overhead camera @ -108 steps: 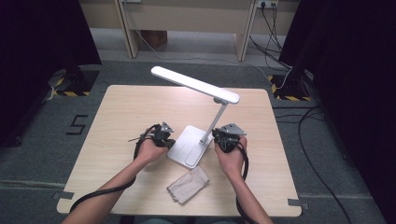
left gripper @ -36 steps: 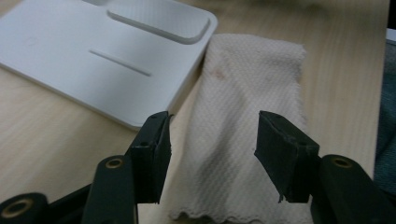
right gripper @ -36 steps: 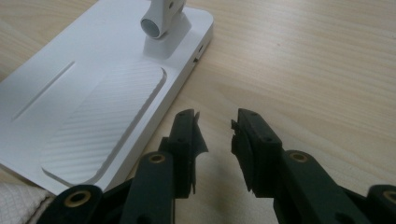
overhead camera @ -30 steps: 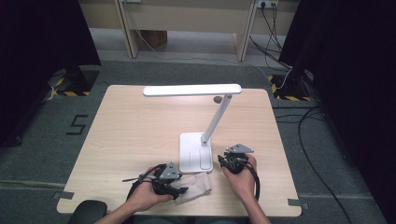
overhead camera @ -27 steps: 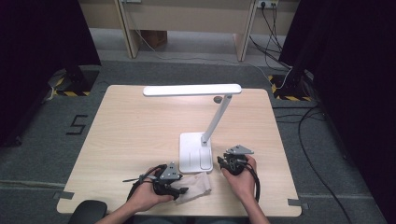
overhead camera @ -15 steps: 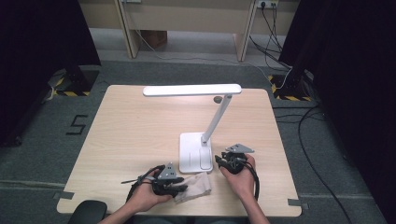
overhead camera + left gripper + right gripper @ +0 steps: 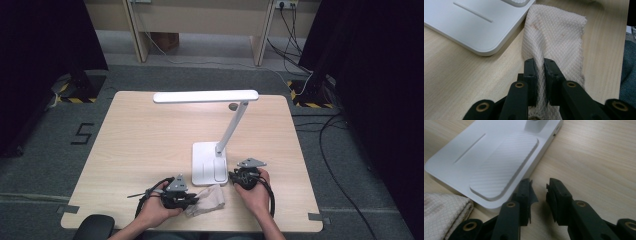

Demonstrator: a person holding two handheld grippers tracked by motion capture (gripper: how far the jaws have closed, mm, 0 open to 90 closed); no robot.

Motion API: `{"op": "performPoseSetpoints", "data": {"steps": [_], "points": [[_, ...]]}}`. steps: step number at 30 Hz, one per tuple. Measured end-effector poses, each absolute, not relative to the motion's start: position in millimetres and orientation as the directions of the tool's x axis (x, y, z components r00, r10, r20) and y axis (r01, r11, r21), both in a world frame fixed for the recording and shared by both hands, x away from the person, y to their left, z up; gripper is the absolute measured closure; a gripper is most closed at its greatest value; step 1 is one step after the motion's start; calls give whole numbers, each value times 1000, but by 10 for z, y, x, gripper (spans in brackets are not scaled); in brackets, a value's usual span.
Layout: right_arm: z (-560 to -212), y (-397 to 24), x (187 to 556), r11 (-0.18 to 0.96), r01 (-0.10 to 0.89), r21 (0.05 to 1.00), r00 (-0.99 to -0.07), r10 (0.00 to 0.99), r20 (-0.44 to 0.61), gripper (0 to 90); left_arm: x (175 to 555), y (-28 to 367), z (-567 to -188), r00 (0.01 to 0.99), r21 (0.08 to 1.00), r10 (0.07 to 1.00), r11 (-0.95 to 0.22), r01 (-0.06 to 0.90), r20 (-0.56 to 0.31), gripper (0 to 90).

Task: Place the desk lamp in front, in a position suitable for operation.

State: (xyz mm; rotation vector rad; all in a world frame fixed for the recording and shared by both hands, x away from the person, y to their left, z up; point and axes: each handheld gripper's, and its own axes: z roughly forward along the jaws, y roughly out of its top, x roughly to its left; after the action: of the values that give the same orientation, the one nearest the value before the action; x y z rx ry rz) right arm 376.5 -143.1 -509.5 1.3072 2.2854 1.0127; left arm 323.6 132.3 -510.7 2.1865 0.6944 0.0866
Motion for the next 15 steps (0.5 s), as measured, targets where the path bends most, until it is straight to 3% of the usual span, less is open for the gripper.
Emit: {"op": "performPoseSetpoints", "data": {"steps": [15], "points": [[-5077,-1338,3726,363,586,724,-555,831,32,769,3227,1452,-5014,835,748,521,-481,457,-175,811]]}}
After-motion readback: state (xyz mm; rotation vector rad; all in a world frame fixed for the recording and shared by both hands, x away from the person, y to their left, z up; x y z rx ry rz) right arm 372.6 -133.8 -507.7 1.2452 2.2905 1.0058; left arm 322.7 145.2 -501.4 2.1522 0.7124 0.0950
